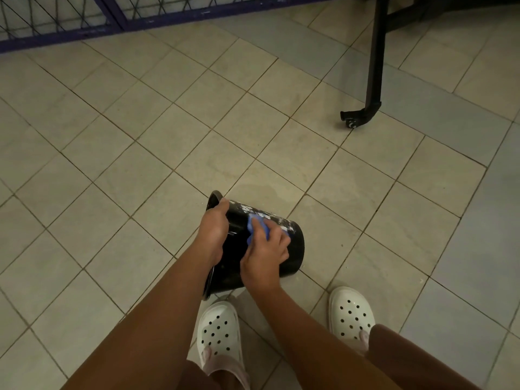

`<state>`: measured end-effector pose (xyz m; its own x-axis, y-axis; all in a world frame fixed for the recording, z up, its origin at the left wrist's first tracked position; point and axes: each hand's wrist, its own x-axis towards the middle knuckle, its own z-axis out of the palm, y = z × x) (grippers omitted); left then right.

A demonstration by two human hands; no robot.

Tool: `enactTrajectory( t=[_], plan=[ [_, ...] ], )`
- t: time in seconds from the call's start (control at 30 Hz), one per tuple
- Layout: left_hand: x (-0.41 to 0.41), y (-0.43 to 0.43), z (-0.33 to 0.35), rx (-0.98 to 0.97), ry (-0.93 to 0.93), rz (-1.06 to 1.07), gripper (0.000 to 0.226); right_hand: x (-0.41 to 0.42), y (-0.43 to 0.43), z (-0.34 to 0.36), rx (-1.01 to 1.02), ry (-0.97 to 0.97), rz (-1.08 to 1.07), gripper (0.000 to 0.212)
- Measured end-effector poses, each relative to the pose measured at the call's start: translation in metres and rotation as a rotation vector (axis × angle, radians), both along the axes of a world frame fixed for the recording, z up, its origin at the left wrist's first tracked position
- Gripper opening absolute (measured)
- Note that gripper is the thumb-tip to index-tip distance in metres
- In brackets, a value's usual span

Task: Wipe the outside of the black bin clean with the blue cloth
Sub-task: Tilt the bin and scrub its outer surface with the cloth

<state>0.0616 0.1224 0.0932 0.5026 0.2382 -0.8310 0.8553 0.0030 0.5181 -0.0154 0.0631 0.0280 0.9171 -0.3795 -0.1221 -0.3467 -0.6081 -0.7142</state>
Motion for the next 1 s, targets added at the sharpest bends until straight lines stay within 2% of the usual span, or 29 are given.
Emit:
enactTrajectory(
  t=[0.1, 0.2, 0.3, 0.4, 0.53, 0.63, 0.87, 1.0],
  plan=[
    [-0.001, 0.004, -0.003, 0.009, -0.010, -0.007, 0.051, 0.002, 0.009, 0.003, -0.021, -0.110, 0.151, 0.057],
    [-0.003, 0.004, -0.004, 0.023, -0.045, -0.019, 0.048, 0.012, -0.009, -0.005, -0.060, -0.094, 0.214, 0.055],
    [-0.005, 0.001, -0.002, 0.057, -0.090, -0.033, 0.043, 0.011, -0.025, -0.015, -0.043, 0.002, 0.122, 0.054],
    [-0.005, -0.001, -0.001, 0.093, -0.142, -0.088, 0.042, 0.004, -0.019, -0.017, -0.024, 0.006, 0.021, 0.058],
    [-0.007, 0.002, -0.004, 0.127, -0.181, -0.126, 0.040, 0.001, -0.017, -0.018, -0.039, -0.066, 0.135, 0.058],
    [-0.007, 0.005, -0.006, 0.157, -0.207, -0.170, 0.040, 0.006, -0.036, -0.027, -0.056, -0.012, 0.179, 0.053],
    [-0.007, -0.001, -0.007, 0.165, -0.237, -0.227, 0.048, 0.001, -0.046, -0.033, 0.078, 0.029, -0.108, 0.048],
    [-0.005, 0.007, -0.010, 0.190, -0.223, -0.194, 0.036, -0.002, -0.032, -0.029, 0.035, -0.041, 0.066, 0.047]
  ],
)
